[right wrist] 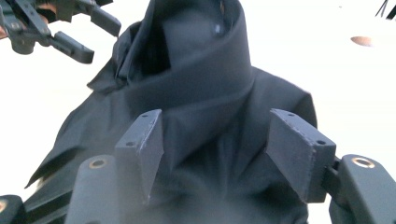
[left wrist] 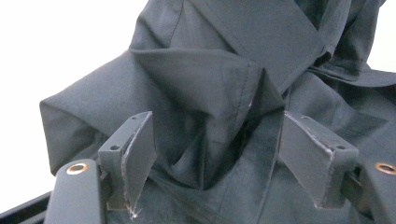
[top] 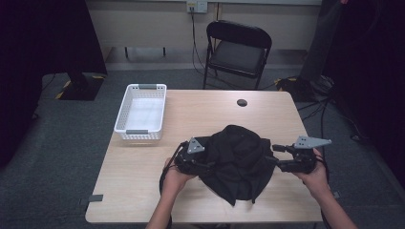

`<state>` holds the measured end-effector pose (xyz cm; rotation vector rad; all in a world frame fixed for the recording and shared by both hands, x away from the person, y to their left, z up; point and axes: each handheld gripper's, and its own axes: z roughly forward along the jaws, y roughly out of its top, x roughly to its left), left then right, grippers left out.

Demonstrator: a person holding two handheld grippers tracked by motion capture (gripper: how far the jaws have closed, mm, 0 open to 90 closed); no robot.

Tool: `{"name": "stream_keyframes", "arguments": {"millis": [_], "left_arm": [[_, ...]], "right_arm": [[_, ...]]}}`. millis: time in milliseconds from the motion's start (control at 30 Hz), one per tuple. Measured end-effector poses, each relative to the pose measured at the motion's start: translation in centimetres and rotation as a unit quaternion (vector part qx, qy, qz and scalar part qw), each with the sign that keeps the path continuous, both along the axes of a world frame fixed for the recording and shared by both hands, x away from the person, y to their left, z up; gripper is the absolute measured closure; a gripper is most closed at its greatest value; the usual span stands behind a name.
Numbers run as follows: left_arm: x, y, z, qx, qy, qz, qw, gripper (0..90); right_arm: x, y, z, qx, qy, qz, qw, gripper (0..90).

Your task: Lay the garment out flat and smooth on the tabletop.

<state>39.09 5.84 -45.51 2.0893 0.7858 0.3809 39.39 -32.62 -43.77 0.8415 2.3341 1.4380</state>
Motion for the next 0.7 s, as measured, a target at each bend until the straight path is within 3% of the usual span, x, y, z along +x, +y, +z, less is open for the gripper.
{"name": "stream_keyframes", "arguments": {"millis": [167,233,400,533,700], "left_arm": [[0.7,-0.4,-0.2,-0.007,0.006,0.003,1.0,28.2],[1.1,-0.5,-0.4,-0.009,0.009,0.004,0.9999,29.5],[1.6,-0.9,-0.9,-0.002,0.014,0.002,0.9999,33.5],[1.6,-1.0,-1.0,0.003,0.013,-0.004,0.9999,39.6],[1.6,-1.4,-0.9,0.015,0.005,-0.016,0.9997,53.4]], "right_arm": [[0.9,0.7,1.2,0.007,-0.006,-0.002,1.0,33.2],[1.3,1.1,1.2,0.012,0.002,0.001,0.9999,33.2],[2.0,2.3,0.6,-0.002,0.012,0.013,0.9998,33.3],[2.2,3.0,0.3,-0.004,0.018,0.021,0.9996,33.3],[2.3,3.3,0.1,-0.012,0.02,0.02,0.9995,35.5]]}}
